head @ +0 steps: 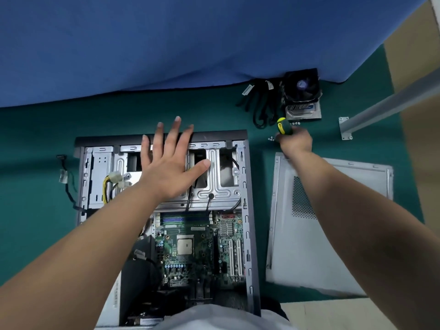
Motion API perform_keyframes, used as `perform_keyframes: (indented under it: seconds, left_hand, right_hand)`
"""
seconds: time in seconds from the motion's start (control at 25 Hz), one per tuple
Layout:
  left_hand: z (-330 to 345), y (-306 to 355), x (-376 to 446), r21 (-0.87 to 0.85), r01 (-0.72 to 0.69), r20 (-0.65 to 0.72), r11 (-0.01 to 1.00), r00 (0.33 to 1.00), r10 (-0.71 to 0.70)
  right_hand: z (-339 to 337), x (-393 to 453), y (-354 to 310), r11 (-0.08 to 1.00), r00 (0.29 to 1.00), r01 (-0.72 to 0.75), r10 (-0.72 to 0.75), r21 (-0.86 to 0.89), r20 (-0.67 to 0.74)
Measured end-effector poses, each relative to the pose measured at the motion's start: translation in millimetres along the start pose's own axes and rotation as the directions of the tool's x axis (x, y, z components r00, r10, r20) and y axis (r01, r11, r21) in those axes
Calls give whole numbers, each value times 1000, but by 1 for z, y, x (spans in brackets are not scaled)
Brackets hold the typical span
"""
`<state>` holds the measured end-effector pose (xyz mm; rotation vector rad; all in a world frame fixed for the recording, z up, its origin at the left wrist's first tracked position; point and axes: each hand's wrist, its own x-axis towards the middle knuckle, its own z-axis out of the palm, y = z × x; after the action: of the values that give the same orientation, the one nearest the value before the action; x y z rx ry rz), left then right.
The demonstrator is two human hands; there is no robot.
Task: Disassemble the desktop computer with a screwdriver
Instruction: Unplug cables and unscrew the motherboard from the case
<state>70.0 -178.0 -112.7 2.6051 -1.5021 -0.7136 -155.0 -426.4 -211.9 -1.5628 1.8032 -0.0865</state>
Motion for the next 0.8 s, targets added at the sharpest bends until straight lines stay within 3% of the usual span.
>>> perform_keyframes:
  seconds: [0.32,0.44,0.56,0.68,0.8]
  left_hand:
    - [-2,1,1,9,-2,33,1000,999,2]
    - [-3,1,2,4,-1,61,1000,998,0]
    - [-6,2,1,-6,-15,103,1000,995,16]
    - [-17,0,-6,-113,-37,118,993,992,50]
    - [-26,10,-41,-444,-183,-89,877,983,160]
  right_hand:
    - [-8,-9,-4,1000,1000,-5,5,16,-6]
    - [-27,-33,-12,984,999,50,-49,172,-8]
    - [-54,-87,-22,832,988,56,-125,551,87]
    - [-73,-152,-35,679,974,38,-191,733,126]
    - [-81,-219,-45,580,964,-1,-215,814,155]
